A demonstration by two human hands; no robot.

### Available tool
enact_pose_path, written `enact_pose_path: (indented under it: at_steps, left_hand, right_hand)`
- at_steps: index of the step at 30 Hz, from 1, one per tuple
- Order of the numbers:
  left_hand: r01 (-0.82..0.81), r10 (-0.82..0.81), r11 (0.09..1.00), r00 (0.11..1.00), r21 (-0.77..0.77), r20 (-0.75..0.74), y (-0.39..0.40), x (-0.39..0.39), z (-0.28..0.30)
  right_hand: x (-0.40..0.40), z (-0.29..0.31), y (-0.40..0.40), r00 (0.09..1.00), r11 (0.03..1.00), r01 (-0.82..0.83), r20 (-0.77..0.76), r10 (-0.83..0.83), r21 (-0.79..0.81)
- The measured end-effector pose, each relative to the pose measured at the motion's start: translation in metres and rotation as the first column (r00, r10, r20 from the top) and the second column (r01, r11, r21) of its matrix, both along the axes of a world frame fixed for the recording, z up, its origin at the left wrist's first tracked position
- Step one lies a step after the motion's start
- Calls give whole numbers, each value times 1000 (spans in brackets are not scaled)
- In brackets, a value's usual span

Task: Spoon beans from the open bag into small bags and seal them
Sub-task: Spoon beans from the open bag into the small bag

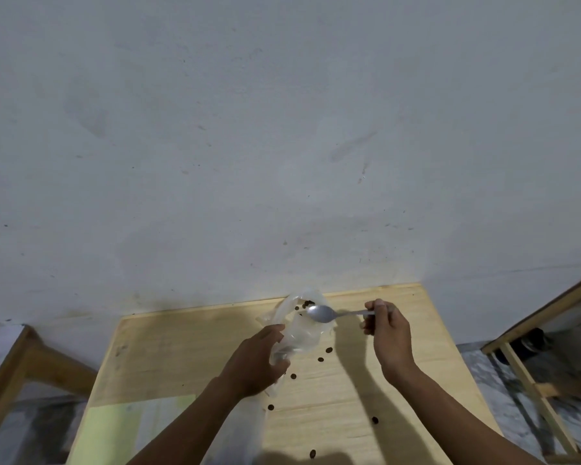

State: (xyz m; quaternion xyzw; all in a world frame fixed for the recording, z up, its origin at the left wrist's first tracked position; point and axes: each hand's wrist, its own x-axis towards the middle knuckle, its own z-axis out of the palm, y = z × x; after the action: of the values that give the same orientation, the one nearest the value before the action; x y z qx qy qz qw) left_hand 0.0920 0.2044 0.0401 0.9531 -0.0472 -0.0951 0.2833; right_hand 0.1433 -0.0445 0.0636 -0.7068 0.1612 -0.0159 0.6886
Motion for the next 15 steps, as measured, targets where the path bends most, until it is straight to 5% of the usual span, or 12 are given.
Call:
enact_pose_path:
  at_steps: [8, 15]
  left_hand:
    - [205, -201, 968, 979, 146, -38, 3, 13, -5]
    - [288, -277, 934, 958, 214, -77, 2, 5, -6]
  right_hand:
    - [7, -37, 40, 921, 969, 107, -390, -12, 224]
    - [23, -55, 56, 784, 924, 302, -613, -100, 236]
